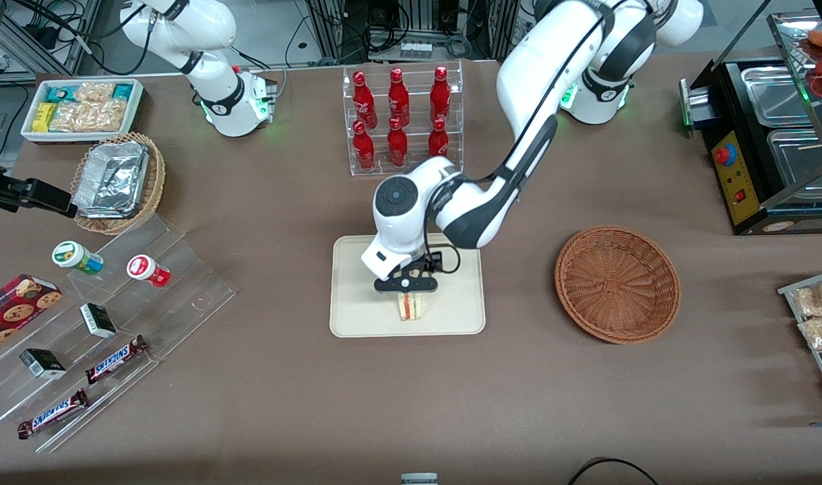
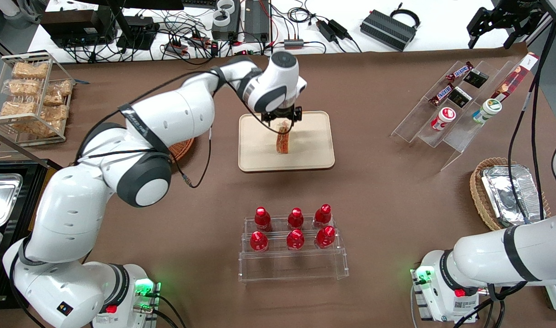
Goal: Place sandwich from basket to tray
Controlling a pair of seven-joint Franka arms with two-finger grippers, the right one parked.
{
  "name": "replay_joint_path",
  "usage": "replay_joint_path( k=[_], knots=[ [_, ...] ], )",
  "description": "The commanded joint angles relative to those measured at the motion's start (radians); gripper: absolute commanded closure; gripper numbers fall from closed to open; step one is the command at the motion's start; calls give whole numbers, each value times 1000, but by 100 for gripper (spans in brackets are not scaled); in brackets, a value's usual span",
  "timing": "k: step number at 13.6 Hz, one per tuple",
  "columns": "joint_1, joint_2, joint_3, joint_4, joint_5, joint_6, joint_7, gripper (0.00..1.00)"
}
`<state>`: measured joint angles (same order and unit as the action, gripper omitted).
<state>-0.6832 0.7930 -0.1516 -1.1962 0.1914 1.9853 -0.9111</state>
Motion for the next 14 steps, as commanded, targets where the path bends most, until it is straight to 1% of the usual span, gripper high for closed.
replay_joint_path(
  k=[1,3,4,6,7,9,10,13,14],
  knots=[
    [31,-174,4,-49,-7,-159,-35,0],
    [69,-272,6,-101,-30,-215,-34,0],
    [105,-323,4,-127,-32,-236,-28,0],
    [154,-405,4,-138,-47,-336,-19,0],
    [184,-435,4,-140,-49,-388,15,0],
    [262,-487,4,-140,-59,-474,150,0],
    [310,-515,6,-140,-87,-505,211,0],
    [436,-560,6,-141,-102,-571,375,0],
    [492,-570,6,-141,-118,-589,452,0]
  ],
)
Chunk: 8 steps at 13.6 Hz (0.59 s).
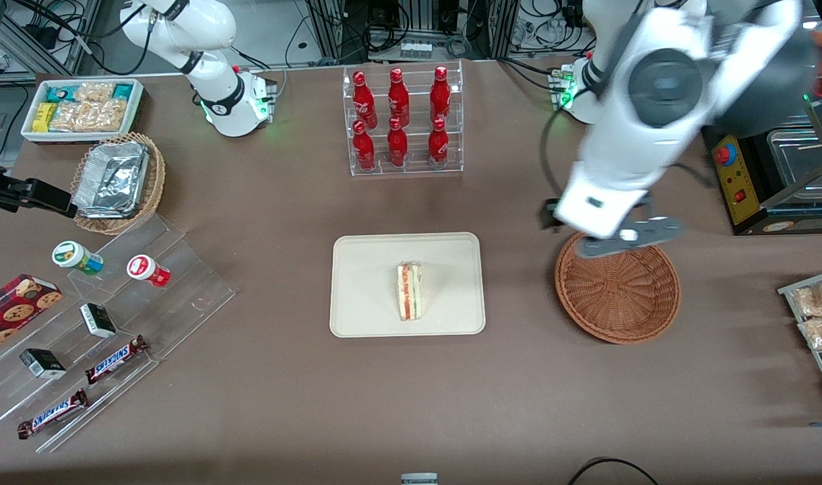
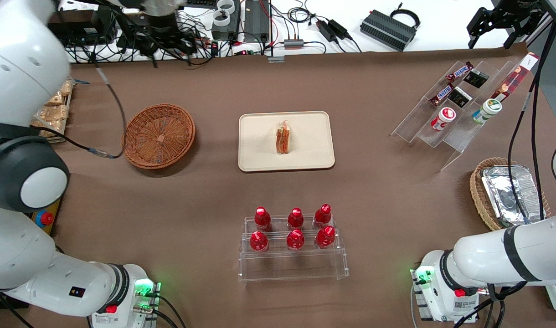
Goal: Place sandwich from basket to tray
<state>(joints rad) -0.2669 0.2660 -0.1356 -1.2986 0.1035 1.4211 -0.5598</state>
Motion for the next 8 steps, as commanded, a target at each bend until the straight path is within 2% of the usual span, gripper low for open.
replay_joint_path(
  k=[1,6,8],
  knots=[
    [112,-50,-10,-39,-40,-34,148,0],
    [302,-121,-7,-97,-44,-57,463,0],
    [336,-169,19,-145,-54,-53,512,0]
  ],
)
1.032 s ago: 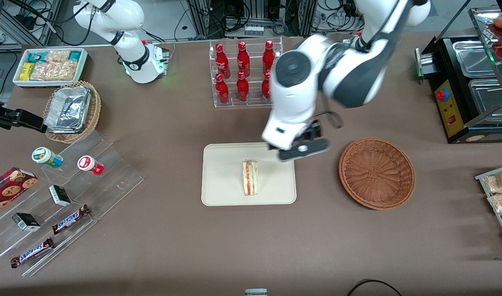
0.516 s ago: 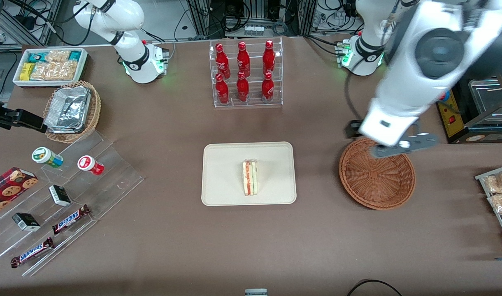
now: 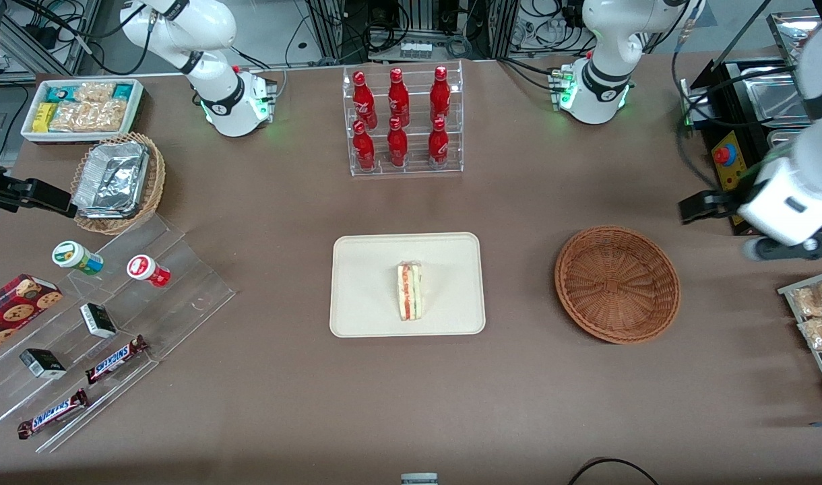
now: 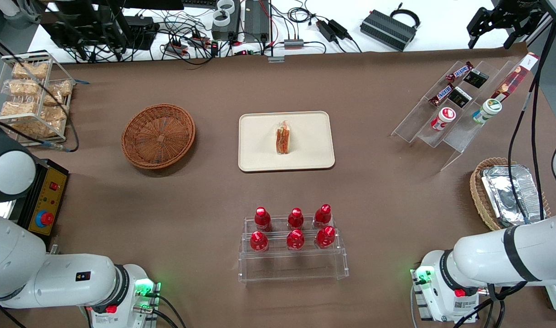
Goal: Place sandwich from basket to tray
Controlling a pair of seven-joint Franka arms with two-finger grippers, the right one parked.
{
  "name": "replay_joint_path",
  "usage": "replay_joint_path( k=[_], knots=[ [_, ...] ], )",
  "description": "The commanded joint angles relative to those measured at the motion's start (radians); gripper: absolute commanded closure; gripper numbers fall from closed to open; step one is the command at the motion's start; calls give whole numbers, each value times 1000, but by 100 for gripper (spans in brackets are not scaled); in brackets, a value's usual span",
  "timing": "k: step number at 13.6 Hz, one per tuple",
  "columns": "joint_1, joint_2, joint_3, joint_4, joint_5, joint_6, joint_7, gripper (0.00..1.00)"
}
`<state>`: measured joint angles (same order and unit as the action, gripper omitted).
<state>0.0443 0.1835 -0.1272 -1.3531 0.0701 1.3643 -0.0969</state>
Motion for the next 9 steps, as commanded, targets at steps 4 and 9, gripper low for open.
replay_joint_path(
  k=[4,9],
  knots=[
    [23,-150,139,-152,-52,39,157,0],
    [11,-136,178,-132,-66,36,164,0]
  ],
)
